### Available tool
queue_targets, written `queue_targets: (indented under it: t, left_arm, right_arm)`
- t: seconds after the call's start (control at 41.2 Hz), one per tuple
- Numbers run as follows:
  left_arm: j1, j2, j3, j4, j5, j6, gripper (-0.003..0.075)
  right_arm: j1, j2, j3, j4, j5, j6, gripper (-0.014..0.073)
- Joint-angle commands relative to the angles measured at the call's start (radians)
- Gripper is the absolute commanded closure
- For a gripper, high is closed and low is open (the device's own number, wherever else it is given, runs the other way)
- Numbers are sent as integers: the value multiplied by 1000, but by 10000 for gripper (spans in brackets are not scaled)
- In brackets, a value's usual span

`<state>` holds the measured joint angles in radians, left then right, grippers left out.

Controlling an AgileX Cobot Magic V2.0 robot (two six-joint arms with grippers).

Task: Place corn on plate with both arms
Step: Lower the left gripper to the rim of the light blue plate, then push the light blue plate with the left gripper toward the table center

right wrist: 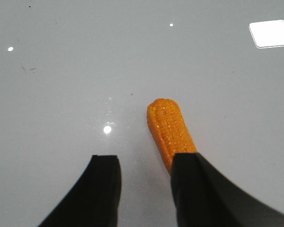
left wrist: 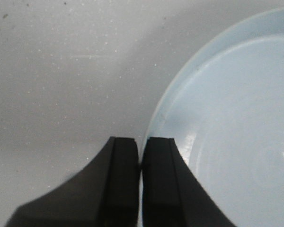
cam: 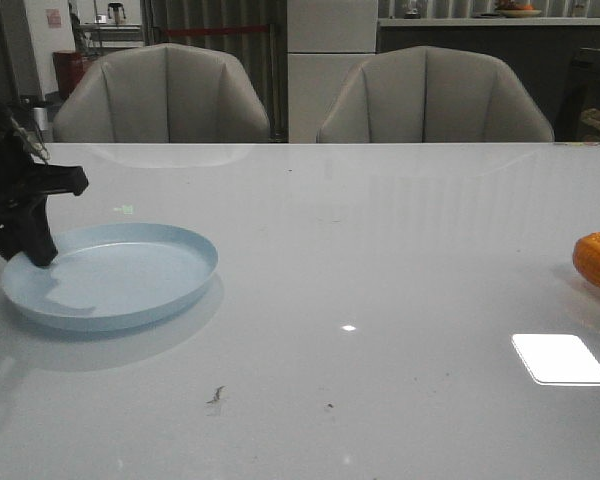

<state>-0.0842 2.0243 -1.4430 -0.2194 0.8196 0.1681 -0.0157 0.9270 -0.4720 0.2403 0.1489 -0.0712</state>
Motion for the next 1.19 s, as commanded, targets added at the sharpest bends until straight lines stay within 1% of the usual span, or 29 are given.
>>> queue_targets:
  t: [0.0,0.146,0.315,0.534,0.777,0.922,1.019,1.165]
  left_arm:
    - [-6,-53,-68,-48,29,-5,627]
    - [-12,-53,-132,-146,88,-5,627]
    - [-57,-53,-179,-221,122,-5,627]
    - [-164,-53,-181,-232,137,-5,627]
    - [-296,-53,-181,-228,109,-5,624]
    - [-361,-53,-181,-190,75,-5,619]
    - [-387,-51,-181,-157,69,-5,570]
    - [-406,-24,-181,-121,94,-5,452]
  right_arm:
    - [-3,-6,-35,-8,-66,1,205]
    - [-3,-6,-35,-8,-66,1,205]
    - [-3,-6,-35,-8,-65,1,205]
    - [-3,-6,-35,-8,-65,1,205]
    - [-3,-6,-35,-8,-64,1,205]
    - [-3,-6,-35,-8,-61,1,205]
    - [-3,-6,-35,-8,-57,1,205]
    - [-3,-6,-35,-8,-48,1,205]
